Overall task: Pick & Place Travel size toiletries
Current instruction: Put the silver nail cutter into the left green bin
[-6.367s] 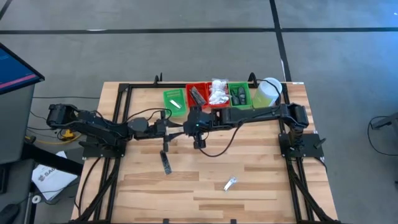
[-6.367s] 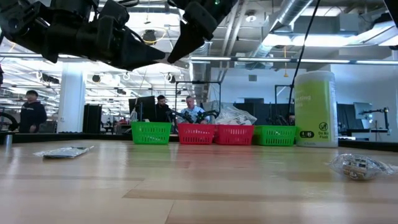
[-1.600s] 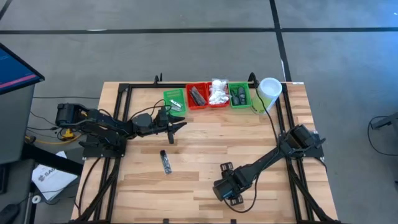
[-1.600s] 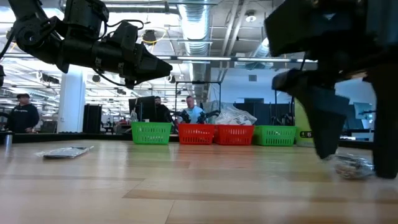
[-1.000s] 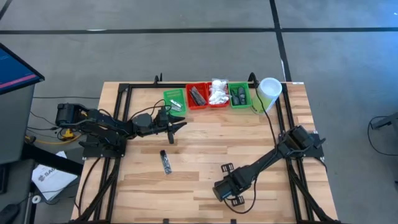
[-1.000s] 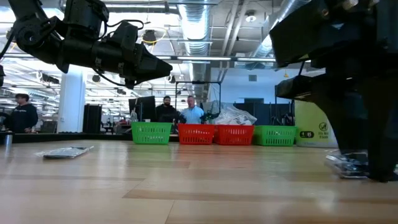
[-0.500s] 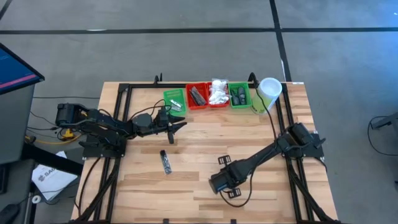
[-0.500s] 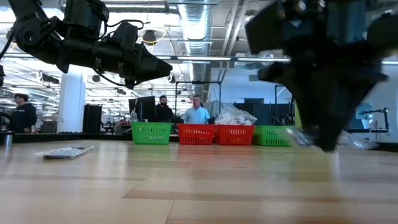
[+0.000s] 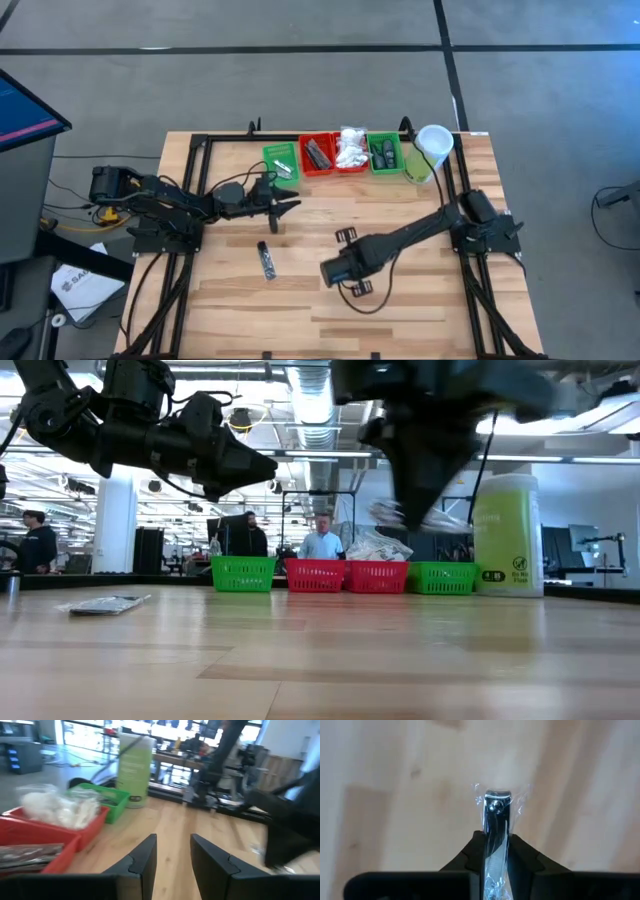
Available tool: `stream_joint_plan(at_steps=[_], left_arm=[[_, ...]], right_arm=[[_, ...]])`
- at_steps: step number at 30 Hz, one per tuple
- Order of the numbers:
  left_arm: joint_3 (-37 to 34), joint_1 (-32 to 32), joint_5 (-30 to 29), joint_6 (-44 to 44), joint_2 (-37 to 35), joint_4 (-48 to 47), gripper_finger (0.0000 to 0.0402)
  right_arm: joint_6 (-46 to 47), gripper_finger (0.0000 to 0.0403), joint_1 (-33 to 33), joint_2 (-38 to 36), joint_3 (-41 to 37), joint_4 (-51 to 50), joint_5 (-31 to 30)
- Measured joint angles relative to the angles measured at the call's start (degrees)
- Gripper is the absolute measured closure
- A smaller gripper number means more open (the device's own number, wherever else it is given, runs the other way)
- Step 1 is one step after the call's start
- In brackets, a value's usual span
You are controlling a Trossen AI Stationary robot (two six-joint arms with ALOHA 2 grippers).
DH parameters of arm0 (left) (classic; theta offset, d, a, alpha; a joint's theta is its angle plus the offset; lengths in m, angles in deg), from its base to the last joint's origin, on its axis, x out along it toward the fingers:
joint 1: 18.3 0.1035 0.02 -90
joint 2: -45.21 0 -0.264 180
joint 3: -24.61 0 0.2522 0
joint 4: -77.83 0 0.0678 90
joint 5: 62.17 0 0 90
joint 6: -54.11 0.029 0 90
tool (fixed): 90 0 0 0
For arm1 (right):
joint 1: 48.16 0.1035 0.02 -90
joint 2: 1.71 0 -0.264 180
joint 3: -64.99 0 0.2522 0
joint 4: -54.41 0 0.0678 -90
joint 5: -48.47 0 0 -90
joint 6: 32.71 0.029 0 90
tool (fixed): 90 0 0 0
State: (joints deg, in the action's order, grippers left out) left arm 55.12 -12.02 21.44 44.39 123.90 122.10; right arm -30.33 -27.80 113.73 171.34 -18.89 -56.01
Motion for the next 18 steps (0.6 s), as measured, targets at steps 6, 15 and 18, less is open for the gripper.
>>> stream_joint_plan(at_steps=[6,15,18], left_arm=[[0.0,-0.02,5.94,1.54,0.0,0.06,0.0293],[0.0,-0.02,13.82,5.91,-0.02,0.46,0.0293],[0.0,-0.02,13.83,6.45,-0.02,0.49,0.0293]], right_arm=[[-0.26,0.0361,-3.92,-0.01,3.71,-1.85,-5.42],[-4.0,0.0361,-8.18,-0.02,8.95,-1.11,-7.06],[-5.46,0.036,-9.24,-0.07,10.13,-0.35,-7.14]])
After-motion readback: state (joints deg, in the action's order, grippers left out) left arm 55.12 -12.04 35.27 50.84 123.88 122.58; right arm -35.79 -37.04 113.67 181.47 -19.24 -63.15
